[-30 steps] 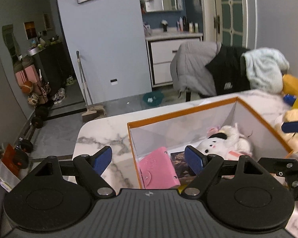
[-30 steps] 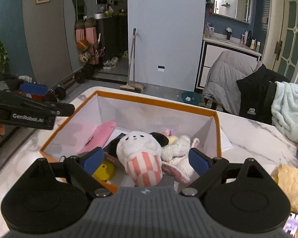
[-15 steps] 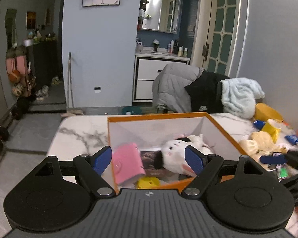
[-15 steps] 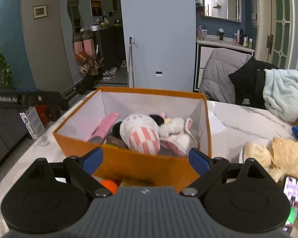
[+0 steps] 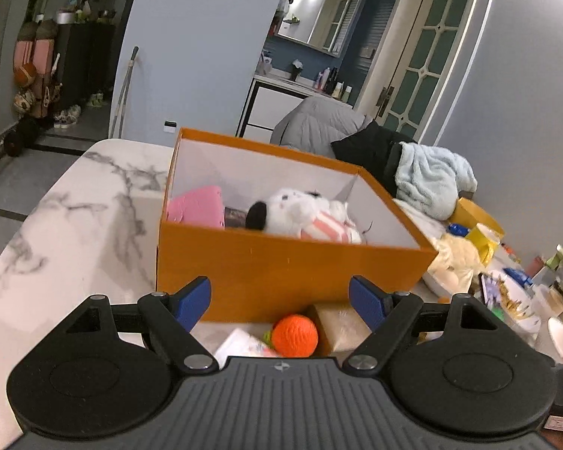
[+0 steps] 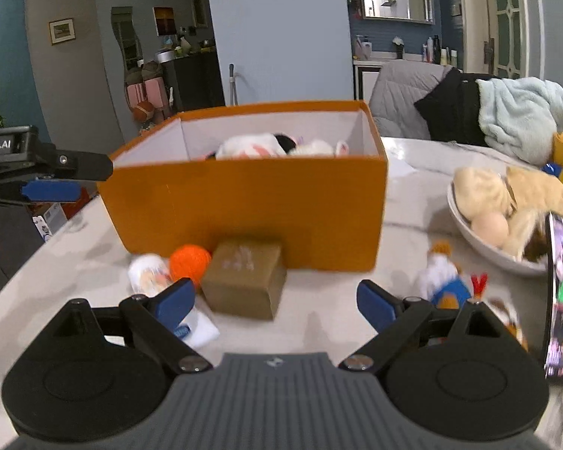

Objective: Organize objects
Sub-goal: 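Withdraw both open tools from the shoebox back toward the table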

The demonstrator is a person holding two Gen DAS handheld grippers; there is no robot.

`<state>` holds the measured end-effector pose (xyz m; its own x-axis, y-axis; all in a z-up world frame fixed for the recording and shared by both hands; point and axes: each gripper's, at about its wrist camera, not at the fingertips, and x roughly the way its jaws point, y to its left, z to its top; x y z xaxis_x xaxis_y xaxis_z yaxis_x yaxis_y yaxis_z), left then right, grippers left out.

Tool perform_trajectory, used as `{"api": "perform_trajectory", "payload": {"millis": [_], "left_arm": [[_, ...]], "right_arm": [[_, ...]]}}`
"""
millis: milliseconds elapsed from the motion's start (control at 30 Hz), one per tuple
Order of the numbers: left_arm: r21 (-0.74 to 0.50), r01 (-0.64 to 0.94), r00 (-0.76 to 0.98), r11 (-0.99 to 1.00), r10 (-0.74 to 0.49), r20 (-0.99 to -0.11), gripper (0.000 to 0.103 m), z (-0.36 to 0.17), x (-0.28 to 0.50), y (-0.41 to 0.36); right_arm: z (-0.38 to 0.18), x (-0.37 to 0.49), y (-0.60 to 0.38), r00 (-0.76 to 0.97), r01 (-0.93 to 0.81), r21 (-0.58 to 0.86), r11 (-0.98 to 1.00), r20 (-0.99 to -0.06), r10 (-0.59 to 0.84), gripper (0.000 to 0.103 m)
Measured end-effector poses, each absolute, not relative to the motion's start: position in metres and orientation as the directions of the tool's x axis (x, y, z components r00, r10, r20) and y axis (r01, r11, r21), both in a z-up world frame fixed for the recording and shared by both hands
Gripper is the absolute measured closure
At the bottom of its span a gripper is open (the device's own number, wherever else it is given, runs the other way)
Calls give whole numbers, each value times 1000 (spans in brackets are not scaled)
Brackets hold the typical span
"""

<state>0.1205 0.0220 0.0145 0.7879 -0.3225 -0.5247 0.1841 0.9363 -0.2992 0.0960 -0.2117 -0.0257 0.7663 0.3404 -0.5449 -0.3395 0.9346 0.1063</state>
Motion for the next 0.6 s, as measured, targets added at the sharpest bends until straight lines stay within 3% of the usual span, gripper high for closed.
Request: {"api": "perform_trajectory", "payload": {"millis": [167,600], "left_arm": [[-200,167,792,966,-252,-556,7,-16,103,-4],[-183,44,773,982,-150,-617,7,-51,105,-23]], "right_arm": [[-46,72,-222,803,-294,137,946,-502,322,9],[-58,33,-226,852,-254,152,955,-433,296,9]]}}
